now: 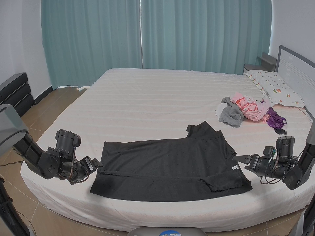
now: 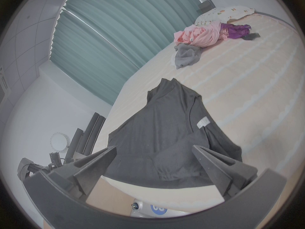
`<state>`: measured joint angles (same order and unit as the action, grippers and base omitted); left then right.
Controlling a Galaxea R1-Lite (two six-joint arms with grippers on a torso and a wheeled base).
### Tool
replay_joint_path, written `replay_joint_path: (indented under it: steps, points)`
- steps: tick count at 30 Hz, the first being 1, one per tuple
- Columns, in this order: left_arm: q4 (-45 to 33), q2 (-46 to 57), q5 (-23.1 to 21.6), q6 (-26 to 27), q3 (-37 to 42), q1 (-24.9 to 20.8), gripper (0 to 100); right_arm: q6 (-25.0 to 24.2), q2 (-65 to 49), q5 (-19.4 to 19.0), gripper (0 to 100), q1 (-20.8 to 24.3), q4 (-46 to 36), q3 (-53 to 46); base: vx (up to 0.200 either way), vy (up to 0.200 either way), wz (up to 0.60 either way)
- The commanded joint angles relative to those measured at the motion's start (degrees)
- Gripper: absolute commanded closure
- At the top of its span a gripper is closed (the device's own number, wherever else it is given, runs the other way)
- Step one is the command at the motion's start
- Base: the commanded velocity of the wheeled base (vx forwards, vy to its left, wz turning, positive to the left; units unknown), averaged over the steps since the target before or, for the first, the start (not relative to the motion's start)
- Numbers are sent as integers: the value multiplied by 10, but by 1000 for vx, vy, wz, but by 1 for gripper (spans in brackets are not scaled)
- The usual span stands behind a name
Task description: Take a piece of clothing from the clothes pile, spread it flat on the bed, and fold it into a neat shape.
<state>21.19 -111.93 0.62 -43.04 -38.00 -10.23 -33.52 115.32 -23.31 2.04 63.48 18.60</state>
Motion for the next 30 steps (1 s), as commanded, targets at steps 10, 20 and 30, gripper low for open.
replay_joint_path:
  steps: [10, 20, 30]
  points:
    - [-5, 18, 0, -5, 1, -17, 0, -5, 0, 5, 0, 9, 4, -23, 0, 0, 0]
    - [-3, 15, 2, -31, -7, -27, 0, -5, 2, 12, 0, 10, 4, -23, 0, -40, 0]
    - [-4, 17, 6, -30, -10, -33, 0, -4, 3, 13, 0, 10, 4, -23, 0, -140, 0]
